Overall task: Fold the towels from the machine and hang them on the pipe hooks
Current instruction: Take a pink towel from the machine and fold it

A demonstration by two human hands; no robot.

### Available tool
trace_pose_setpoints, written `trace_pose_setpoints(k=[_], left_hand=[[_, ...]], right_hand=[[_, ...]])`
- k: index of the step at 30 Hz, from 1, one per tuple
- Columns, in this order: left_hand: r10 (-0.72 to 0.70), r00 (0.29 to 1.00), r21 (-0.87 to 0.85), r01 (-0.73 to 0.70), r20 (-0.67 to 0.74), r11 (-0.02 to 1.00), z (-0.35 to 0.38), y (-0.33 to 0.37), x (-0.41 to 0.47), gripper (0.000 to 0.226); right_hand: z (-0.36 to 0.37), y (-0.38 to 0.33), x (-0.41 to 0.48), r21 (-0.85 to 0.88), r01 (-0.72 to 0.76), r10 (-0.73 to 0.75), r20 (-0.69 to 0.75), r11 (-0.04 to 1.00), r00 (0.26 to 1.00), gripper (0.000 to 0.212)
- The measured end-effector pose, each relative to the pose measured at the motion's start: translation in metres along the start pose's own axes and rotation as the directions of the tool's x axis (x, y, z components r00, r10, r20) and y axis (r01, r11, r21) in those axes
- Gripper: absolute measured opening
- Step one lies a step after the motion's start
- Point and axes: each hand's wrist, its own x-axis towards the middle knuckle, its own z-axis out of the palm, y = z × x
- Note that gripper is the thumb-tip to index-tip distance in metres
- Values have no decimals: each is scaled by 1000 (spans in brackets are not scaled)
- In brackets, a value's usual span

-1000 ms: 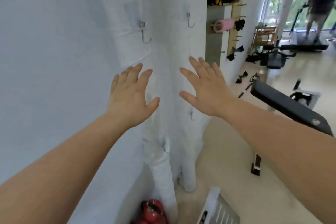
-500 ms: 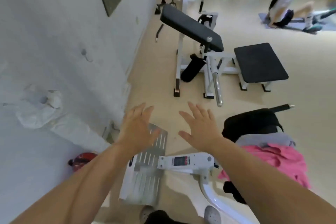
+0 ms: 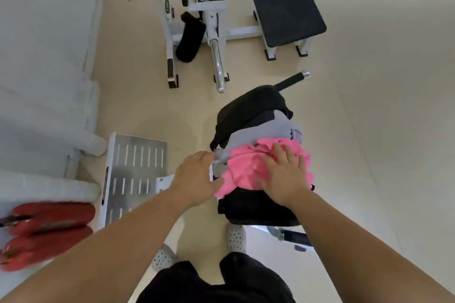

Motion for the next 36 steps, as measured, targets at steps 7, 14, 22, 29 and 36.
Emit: trace_pose_setpoints(k=[7, 14, 22, 29, 36], left_hand=[[66, 995, -176, -52, 80, 983, 31, 61, 58, 63], [175, 984, -265, -157, 44, 951, 43, 92, 75, 70], [377, 924, -359, -373, -60, 856, 19, 115, 48, 20], [188, 973, -643, -228, -132, 731, -24, 130, 6, 24], [200, 944, -707, -330, -264, 626, -85, 122, -47, 15]], right_hand=[[22, 40, 8, 123, 4, 5, -74, 992, 997, 64], [11, 44, -6, 333, 250, -53, -503, 909, 862, 27], [-31, 29, -27, 512, 322, 61, -598, 796, 799, 38], [-86, 18, -54, 737, 345, 131, -503, 581, 854, 26], [-136, -16, -74, 693, 488, -7, -572, 530, 820, 19]])
